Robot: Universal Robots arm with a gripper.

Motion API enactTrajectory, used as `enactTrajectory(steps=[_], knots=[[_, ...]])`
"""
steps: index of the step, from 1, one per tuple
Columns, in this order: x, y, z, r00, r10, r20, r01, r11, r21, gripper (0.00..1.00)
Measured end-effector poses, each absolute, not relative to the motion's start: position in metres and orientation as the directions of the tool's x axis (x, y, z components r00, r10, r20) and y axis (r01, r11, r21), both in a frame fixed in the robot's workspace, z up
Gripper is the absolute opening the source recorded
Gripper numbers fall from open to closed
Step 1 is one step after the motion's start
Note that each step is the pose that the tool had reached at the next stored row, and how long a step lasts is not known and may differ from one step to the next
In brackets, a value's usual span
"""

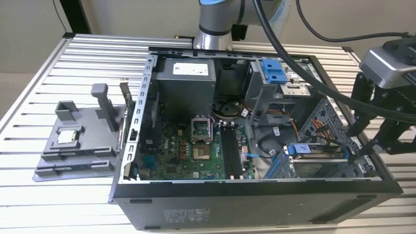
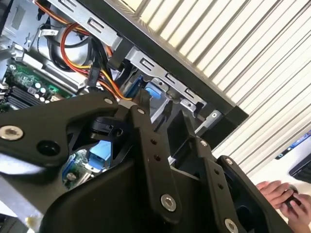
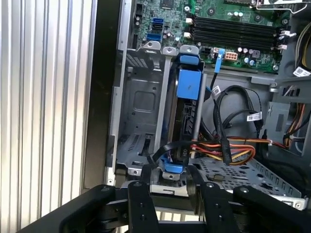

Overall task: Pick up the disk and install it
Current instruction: 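Insert the first disk wire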

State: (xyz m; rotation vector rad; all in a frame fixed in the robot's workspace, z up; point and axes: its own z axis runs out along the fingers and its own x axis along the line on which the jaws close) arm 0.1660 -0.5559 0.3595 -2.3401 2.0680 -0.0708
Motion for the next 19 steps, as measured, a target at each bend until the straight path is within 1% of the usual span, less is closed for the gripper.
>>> enactTrajectory(steps=[5,8,14,19], knots=[[0.166,-0.5559,0.3568,0.163,-0.986,0.027,-0.984,-0.165,-0.066,1.0],[0.1661,-0.5565,0.3557,0.172,-0.985,0.033,-0.982,-0.174,-0.07,1.0],[0.1646,-0.5568,0.355,0.173,-0.981,0.085,-0.981,-0.179,-0.07,1.0],[0.1595,-0.5568,0.3497,0.172,-0.98,0.096,-0.98,-0.18,-0.079,1.0]])
